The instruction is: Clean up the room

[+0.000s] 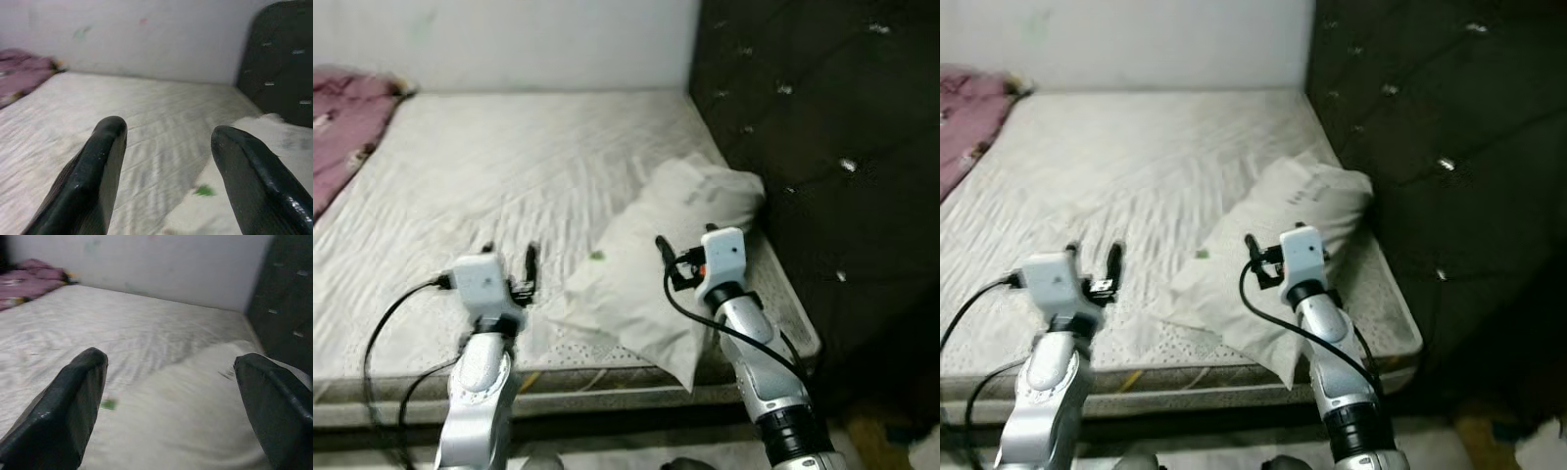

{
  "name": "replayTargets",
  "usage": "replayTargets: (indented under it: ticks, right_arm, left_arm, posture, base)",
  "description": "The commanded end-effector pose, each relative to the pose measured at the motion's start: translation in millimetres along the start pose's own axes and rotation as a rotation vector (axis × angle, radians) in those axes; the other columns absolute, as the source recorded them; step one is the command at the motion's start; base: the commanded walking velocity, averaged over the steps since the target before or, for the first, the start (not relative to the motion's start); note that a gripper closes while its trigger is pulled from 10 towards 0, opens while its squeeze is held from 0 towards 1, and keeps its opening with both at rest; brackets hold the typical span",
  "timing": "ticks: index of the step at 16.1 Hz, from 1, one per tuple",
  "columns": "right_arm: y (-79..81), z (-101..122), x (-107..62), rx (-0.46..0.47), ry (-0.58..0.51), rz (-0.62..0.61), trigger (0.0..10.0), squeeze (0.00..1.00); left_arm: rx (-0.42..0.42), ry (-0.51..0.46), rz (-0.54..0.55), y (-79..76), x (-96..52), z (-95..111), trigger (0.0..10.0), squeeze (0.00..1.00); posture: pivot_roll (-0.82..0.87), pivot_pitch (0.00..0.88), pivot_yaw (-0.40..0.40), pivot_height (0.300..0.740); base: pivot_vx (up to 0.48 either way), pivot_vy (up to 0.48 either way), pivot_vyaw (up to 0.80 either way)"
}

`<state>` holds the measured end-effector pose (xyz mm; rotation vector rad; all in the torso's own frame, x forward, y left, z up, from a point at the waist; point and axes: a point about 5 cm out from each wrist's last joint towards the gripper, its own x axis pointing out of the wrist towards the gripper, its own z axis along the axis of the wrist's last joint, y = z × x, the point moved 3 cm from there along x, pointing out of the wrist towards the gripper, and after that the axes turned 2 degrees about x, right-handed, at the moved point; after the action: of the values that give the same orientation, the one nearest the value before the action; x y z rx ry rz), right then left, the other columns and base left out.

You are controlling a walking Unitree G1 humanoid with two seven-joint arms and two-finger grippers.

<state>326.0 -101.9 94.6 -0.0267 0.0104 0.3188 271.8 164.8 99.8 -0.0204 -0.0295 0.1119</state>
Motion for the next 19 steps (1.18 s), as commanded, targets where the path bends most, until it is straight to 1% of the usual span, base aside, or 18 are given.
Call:
replayTargets:
  ticks: [1,2,3,4,6,7,8,9,10,11,12,14,15,16,17,19]
  right_arm:
    - [0.0,2.5,-0.2,0.008,-0.007,0.015,10.0,0.0]
    - [-0.9,1.1,-1.8,0.011,-0.001,0.027,10.0,0.0]
    - [-2.7,-5.2,-3.7,0.012,0.024,0.051,10.0,0.0]
    - [-2.8,-6.0,-3.7,0.01,0.027,0.052,10.0,0.0]
    - [8.7,-7.9,1.5,-0.007,0.03,0.108,10.0,0.0]
    - [11.9,-6.7,3.3,-0.011,0.025,0.122,10.0,0.0]
    - [17.6,-3.8,8.9,-0.008,0.016,0.136,10.0,0.0]
    - [19.8,-2.7,11.8,-0.008,0.012,0.142,10.0,0.0]
    - [25.4,3.0,19.4,-0.006,-0.009,0.154,10.0,0.0]
    - [26.2,4.7,20.8,-0.008,-0.013,0.155,10.0,0.0]
    - [26.6,8.9,24.0,-0.003,-0.026,0.153,10.0,0.0]
    - [24.3,12.4,25.6,-0.006,-0.039,0.143,10.0,0.0]
    - [21.1,11.7,22.0,-0.012,-0.04,0.135,10.0,0.0]
    - [19.9,8.0,17.7,-0.024,-0.032,0.133,10.0,0.0]
    - [18.4,-0.4,9.8,-0.027,-0.011,0.123,10.0,0.0]
    - [17.1,-10.2,2.7,-0.008,0.014,0.101,10.0,0.0]
  left_arm:
    - [0.018,-0.017,0.026,5.1,0.4,2.4,10.0,0.0]
    - [0.025,-0.015,0.045,8.8,-1.9,1.2,10.0,0.0]
    - [0.04,-0.018,0.087,19.5,-6.5,1.0,10.0,0.0]
    - [0.041,-0.018,0.09,20.3,-6.9,0.9,10.0,0.0]
    - [0.052,-0.017,0.127,29.2,-11.1,-1.1,10.0,0.0]
    - [0.052,-0.018,0.132,30.4,-11.6,-1.2,10.0,0.0]
    - [0.065,-0.026,0.136,32.2,-11.4,-0.2,10.0,0.0]
    - [0.078,-0.029,0.139,32.8,-10.9,-0.2,10.0,0.0]
    - [0.098,-0.031,0.16,35.6,-8.2,0.8,10.0,0.0]
    - [0.101,-0.03,0.168,36.4,-7.6,1.3,10.0,0.0]
    - [0.111,-0.046,0.151,35.2,-4.8,3.4,10.0,0.0]
    - [0.092,-0.058,0.124,33.0,-1.4,5.2,10.0,0.0]
    - [0.109,-0.066,0.116,31.2,-1.8,5.6,10.0,0.0]
    - [0.105,-0.047,0.116,30.3,-3.4,0.4,10.0,0.0]
    - [0.094,-0.017,0.104,25.4,-6.5,-7.9,10.0,0.0]
    - [0.086,0.004,0.071,17.2,-7.4,-13.4,10.0,0.0]
  posture:
    - [0.06,0.0,-0.021,0.74]
    - [0.08,0.0,-0.032,0.74]
    - [0.1,0.0,-0.055,0.74]
    - [0.1,0.0,-0.055,0.74]
    - [0.15,0.0,-0.087,0.74]
    - [0.16,0.0,-0.09,0.74]
    - [0.17,0.0,-0.099,0.74]
    - [0.18,0.0,-0.102,0.74]
    - [0.18,0.0,-0.102,0.74]
    - [0.18,0.0,-0.102,0.74]
    - [0.18,0.0,-0.094,0.74]
    - [0.17,0.0,-0.085,0.74]
    - [0.14,0.0,-0.072,0.74]
    - [0.14,0.0,-0.069,0.74]
    - [0.13,0.0,-0.054,0.74]
    - [0.11,0.0,-0.036,0.74]
  base:
    - [0.0,0.0,0.0]
    - [0.0,0.0,0.0]
    - [0.0,0.0,0.0]
    - [0.0,0.0,0.0]
    - [0.0,0.0,0.0]
    - [0.0,0.0,0.0]
    - [0.0,0.0,0.0]
    - [0.0,0.0,0.0]
    - [0.0,0.0,0.0]
    - [0.0,0.0,0.0]
    - [0.0,0.0,0.0]
    - [0.0,0.0,0.0]
    - [0.0,0.0,0.0]
    - [0.0,0.0,0.0]
    - [0.0,0.0,0.0]
    - [0.0,0.0,0.0]
